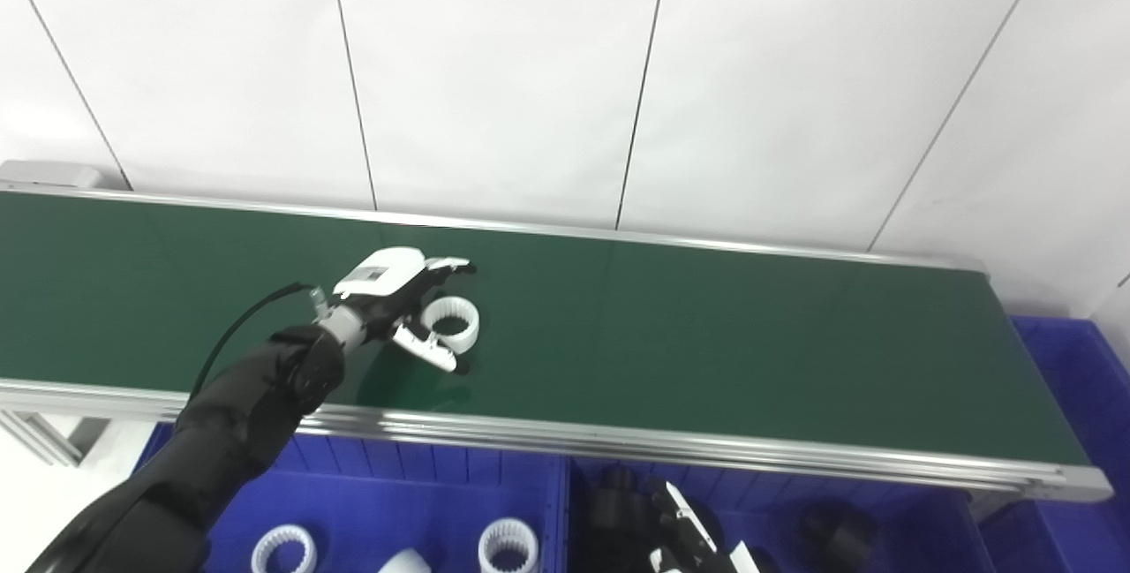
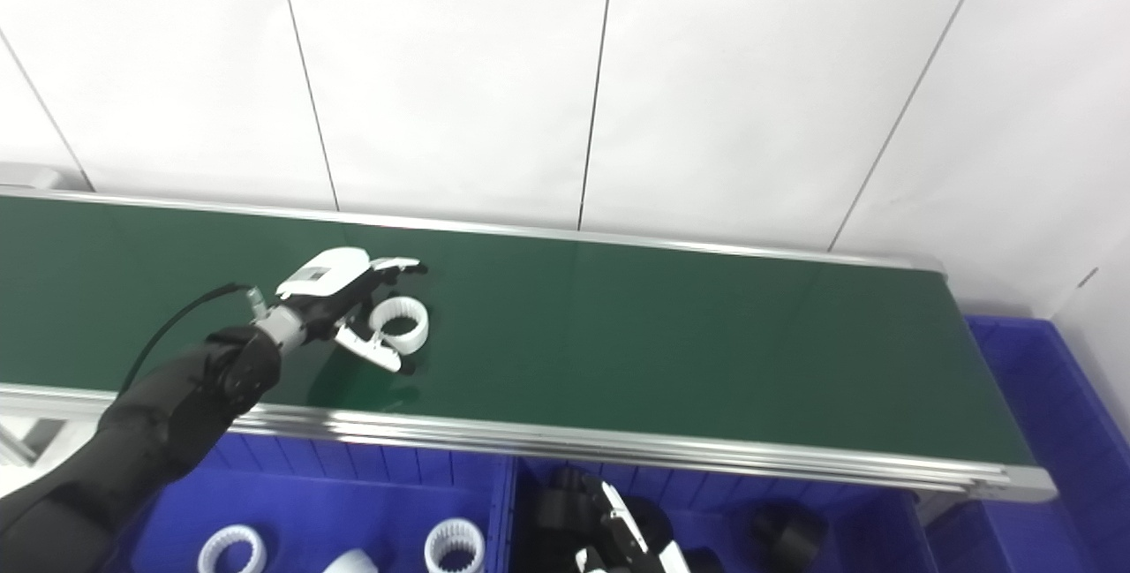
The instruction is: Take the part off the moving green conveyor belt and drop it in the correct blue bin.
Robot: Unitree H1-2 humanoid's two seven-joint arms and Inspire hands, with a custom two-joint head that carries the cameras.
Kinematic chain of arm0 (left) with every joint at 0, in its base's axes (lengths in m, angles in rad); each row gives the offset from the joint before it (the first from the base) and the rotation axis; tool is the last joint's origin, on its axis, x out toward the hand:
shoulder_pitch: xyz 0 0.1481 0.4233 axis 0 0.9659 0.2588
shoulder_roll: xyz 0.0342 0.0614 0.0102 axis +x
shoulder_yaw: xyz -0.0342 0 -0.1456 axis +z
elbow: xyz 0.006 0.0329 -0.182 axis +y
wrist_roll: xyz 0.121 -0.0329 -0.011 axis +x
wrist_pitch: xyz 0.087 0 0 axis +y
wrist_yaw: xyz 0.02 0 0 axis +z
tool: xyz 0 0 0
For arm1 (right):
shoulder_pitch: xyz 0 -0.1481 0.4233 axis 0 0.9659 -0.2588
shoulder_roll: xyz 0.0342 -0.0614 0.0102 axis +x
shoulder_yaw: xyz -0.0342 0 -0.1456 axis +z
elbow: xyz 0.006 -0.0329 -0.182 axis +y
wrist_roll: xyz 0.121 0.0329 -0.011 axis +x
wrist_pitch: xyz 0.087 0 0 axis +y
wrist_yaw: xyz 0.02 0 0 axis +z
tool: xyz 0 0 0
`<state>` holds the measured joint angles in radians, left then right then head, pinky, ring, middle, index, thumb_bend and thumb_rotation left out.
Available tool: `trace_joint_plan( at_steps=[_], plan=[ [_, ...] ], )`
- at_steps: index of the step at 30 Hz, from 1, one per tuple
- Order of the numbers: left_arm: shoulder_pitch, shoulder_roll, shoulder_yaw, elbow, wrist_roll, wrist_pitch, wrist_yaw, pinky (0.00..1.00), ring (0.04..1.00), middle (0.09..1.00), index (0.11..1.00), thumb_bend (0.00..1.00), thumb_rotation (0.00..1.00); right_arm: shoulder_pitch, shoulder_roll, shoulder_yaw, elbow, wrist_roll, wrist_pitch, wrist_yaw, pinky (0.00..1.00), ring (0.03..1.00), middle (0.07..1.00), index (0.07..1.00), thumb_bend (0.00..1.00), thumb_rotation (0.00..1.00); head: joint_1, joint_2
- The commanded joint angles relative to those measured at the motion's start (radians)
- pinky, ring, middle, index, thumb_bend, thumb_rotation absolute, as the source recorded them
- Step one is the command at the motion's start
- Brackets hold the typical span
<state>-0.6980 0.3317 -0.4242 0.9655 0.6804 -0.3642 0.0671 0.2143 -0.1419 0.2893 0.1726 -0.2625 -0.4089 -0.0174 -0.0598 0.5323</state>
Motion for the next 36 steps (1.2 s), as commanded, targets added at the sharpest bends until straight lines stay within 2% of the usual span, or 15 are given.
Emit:
trace_joint_plan(
  at_steps=[1,5,7,9,12,17,21,23,27,30,36],
  plan=[
    [-0.031,-0.019,-0.017,0.019,-0.003,-0.011,-0.004,0.6,0.801,0.904,0.89,1.0,0.34,-0.005,0.008,-0.005,-0.037,-0.005,-0.035,0.003,0.93,0.959,0.982,0.961,0.37,0.97,-0.007,0.006],
    [-0.049,-0.057,-0.045,0.081,0.011,0.006,0.021,0.55,0.746,0.901,0.898,1.0,0.34,-0.004,0.014,-0.007,-0.044,-0.014,-0.032,0.003,0.92,0.958,0.98,0.96,0.35,0.96,-0.017,0.007],
    [-0.06,-0.078,-0.06,0.121,0.016,0.003,0.05,0.45,0.631,0.888,0.882,0.99,0.3,-0.005,0.016,-0.008,-0.039,-0.013,-0.04,0.0,0.92,0.957,0.981,0.959,0.35,0.95,-0.021,0.008],
    [-0.068,-0.094,-0.088,0.144,0.036,0.015,0.081,0.38,0.565,0.848,0.851,0.97,0.26,-0.005,0.018,-0.01,-0.041,-0.014,-0.038,0.001,0.92,0.956,0.98,0.959,0.35,0.95,-0.024,0.009],
    [-0.073,-0.108,-0.117,0.143,0.045,0.039,0.085,0.35,0.545,0.809,0.8,0.92,0.2,-0.004,0.02,-0.013,-0.047,-0.012,-0.029,0.003,0.91,0.951,0.976,0.961,0.36,0.96,-0.026,0.011],
    [-0.092,-0.116,-0.134,0.132,0.028,0.044,0.053,0.36,0.527,0.783,0.761,0.89,0.16,0.0,0.022,-0.02,-0.079,-0.024,0.001,0.007,0.93,0.959,0.98,0.966,0.36,0.98,-0.034,0.014],
    [-0.104,-0.111,-0.132,0.102,0.012,0.047,0.011,0.3,0.454,0.692,0.74,0.87,0.11,-0.002,0.027,-0.022,-0.086,-0.031,0.008,0.006,0.94,0.968,0.985,0.965,0.34,0.97,-0.041,0.016],
    [-0.111,-0.109,-0.13,0.092,0.001,0.048,-0.014,0.3,0.446,0.677,0.735,0.87,0.1,-0.002,0.03,-0.023,-0.091,-0.027,0.01,0.008,0.94,0.968,0.986,0.965,0.35,0.97,-0.044,0.018],
    [-0.122,-0.108,-0.138,0.071,0.001,0.058,-0.062,0.34,0.484,0.692,0.721,0.86,0.01,0.0,0.033,-0.026,-0.107,-0.019,0.014,0.012,0.93,0.967,0.984,0.965,0.33,0.98,-0.047,0.021],
    [-0.133,-0.11,-0.156,0.074,0.014,0.066,-0.087,0.37,0.511,0.714,0.685,0.83,0.0,0.004,0.032,-0.028,-0.117,-0.021,0.022,0.014,0.93,0.966,0.983,0.963,0.33,0.98,-0.047,0.02],
    [-0.154,-0.114,-0.191,0.097,0.027,0.065,-0.105,0.33,0.449,0.667,0.63,0.77,0.0,0.01,0.037,-0.03,-0.129,-0.001,0.035,0.021,0.9,0.961,0.986,0.964,0.33,0.98,-0.049,0.02]
  ],
)
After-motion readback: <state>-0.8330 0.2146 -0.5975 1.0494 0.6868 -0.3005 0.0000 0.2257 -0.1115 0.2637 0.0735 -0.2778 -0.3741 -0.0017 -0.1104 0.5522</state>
